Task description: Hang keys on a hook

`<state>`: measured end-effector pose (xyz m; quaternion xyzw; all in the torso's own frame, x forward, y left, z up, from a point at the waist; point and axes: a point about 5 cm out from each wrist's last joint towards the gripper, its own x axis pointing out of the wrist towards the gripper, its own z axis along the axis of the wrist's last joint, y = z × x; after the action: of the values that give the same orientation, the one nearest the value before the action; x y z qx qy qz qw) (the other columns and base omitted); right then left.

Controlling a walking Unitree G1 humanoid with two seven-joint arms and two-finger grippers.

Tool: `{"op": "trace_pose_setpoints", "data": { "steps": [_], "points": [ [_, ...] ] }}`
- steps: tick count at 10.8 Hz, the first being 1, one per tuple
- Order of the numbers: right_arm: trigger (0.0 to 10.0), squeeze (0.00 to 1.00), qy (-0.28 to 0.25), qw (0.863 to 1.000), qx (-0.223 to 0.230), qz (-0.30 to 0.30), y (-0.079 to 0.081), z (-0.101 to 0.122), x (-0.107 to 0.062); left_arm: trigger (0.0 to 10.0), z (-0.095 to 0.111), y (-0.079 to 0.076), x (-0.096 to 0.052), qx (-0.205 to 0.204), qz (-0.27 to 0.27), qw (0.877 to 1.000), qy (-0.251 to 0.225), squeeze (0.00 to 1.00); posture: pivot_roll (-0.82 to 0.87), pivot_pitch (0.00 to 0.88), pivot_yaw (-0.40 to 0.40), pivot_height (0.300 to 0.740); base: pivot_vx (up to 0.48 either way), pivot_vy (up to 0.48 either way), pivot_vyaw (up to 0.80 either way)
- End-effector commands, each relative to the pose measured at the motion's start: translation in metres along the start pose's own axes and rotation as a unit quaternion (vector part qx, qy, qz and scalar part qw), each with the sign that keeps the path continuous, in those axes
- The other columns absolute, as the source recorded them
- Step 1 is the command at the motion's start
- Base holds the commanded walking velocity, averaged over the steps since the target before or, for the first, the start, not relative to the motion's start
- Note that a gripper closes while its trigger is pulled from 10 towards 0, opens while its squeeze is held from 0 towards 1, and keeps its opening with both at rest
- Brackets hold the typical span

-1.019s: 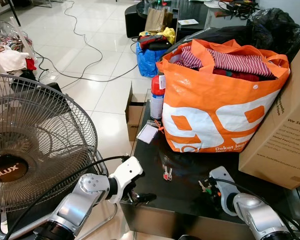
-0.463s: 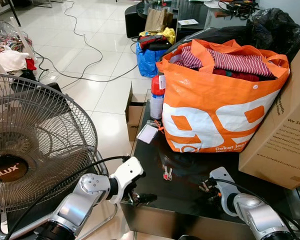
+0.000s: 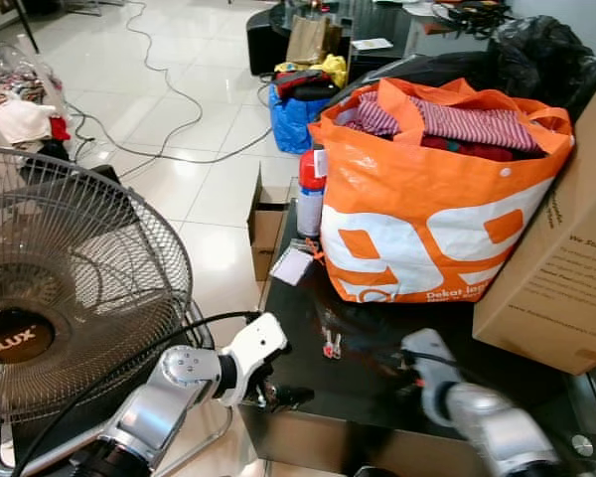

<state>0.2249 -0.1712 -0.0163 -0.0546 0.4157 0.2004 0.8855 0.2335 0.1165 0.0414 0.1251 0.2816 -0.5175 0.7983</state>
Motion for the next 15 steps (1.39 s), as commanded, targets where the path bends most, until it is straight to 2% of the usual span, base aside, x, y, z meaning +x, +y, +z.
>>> {"op": "trace_pose_setpoints", "data": {
  "steps": [1, 2, 3, 4, 5, 6, 7, 8, 9, 10, 11, 12, 13, 14, 15],
  "points": [
    [0.0, 0.00, -0.039, 0.999, 0.000, -0.005, 0.001, 0.018, 0.000, 10.0, 0.004, 0.004, -0.001, 0.012, 0.002, 1.000, 0.000, 0.00, -0.20, 0.000, 0.018, 0.740, 0.000, 0.000, 0.00],
    [0.0, 0.00, -0.053, 0.999, 0.003, -0.006, 0.005, 0.024, 0.002, 10.0, 0.005, 0.004, -0.001, 0.013, 0.003, 1.000, 0.000, 0.00, -0.20, 0.000, 0.019, 0.740, 0.000, 0.000, 0.00],
    [10.0, 0.00, -0.067, 0.998, -0.009, -0.016, 0.009, 0.031, 0.005, 10.0, 0.005, 0.005, -0.001, 0.015, 0.003, 1.000, 0.000, 0.00, -0.20, 0.000, 0.019, 0.740, 0.000, 0.000, 0.00],
    [10.0, 0.00, -0.067, 0.997, -0.016, -0.029, 0.008, 0.031, 0.006, 10.0, 0.005, 0.005, -0.001, 0.015, 0.002, 1.000, 0.000, 0.00, -0.20, 0.000, 0.019, 0.740, 0.000, 0.000, 0.00],
    [10.0, 0.85, -0.072, 0.997, -0.010, -0.035, 0.006, 0.031, 0.006, 10.0, 0.006, 0.005, -0.001, 0.015, 0.002, 1.000, 0.000, 0.00, -0.20, 0.000, 0.019, 0.740, 0.000, 0.000, 0.00],
    [10.0, 1.00, -0.072, 0.996, -0.015, -0.041, 0.003, 0.031, 0.003, 10.0, 0.006, 0.005, 0.000, 0.014, 0.002, 1.000, -0.001, 0.00, -0.20, 0.000, 0.017, 0.740, 0.000, 0.000, 0.00],
    [10.0, 0.97, -0.069, 0.996, -0.023, -0.049, 0.000, 0.030, 0.003, 10.0, 0.006, 0.005, 0.000, 0.014, 0.002, 1.000, -0.001, 0.00, -0.20, 0.000, 0.015, 0.740, 0.000, 0.000, 0.00],
    [10.0, 0.00, -0.068, 0.996, -0.024, -0.046, -0.001, 0.029, 0.002, 10.0, 0.006, 0.006, 0.001, 0.014, 0.002, 1.000, -0.001, 0.00, -0.20, 0.000, 0.014, 0.740, 0.000, 0.000, 0.00],
    [10.0, 0.00, -0.070, 0.997, -0.025, -0.016, 0.006, 0.028, 0.002, 10.0, 0.006, 0.005, 0.001, 0.013, 0.002, 1.000, -0.002, 0.00, -0.20, 0.000, 0.012, 0.740, 0.000, 0.000, 0.00],
    [10.0, 0.00, -0.073, 0.997, -0.030, -0.010, 0.009, 0.029, 0.002, 10.0, 0.007, 0.005, 0.001, 0.013, 0.002, 1.000, -0.002, 0.00, -0.20, 0.000, 0.012, 0.740, 0.000, 0.000, 0.00],
    [10.0, 0.95, -0.075, 0.997, -0.024, -0.002, 0.012, 0.031, 0.004, 10.0, 0.007, 0.005, 0.000, 0.014, 0.002, 1.000, -0.002, 0.00, -0.20, 0.000, 0.009, 0.740, 0.000, 0.000, 0.00],
    [10.0, 1.00, -0.068, 0.997, -0.020, -0.005, 0.014, 0.031, 0.007, 10.0, 0.007, 0.005, 0.000, 0.014, 0.002, 1.000, -0.001, 0.00, -0.19, 0.000, 0.006, 0.740, 0.000, 0.000, 0.00],
    [10.0, 1.00, -0.059, 0.998, -0.024, -0.008, 0.017, 0.031, 0.011, 10.0, 0.005, 0.005, -0.001, 0.014, 0.001, 1.000, 0.001, 0.00, -0.19, 0.000, 0.003, 0.740, 0.000, 0.000, 0.00],
    [10.0, 0.00, -0.056, 0.998, -0.025, 0.001, 0.022, 0.030, 0.013, 10.0, 0.005, 0.004, -0.002, 0.014, 0.000, 1.000, 0.002, 0.00, -0.19, 0.000, 0.001, 0.740, 0.000, 0.000, 0.00],
    [10.0, 0.00, -0.053, 0.998, -0.017, -0.002, 0.026, 0.028, 0.015, 10.0, 0.004, 0.004, -0.003, 0.014, 0.000, 1.000, 0.004, 0.00, -0.18, 0.000, 0.000, 0.740, 0.000, 0.000, 0.00]
  ]
}}
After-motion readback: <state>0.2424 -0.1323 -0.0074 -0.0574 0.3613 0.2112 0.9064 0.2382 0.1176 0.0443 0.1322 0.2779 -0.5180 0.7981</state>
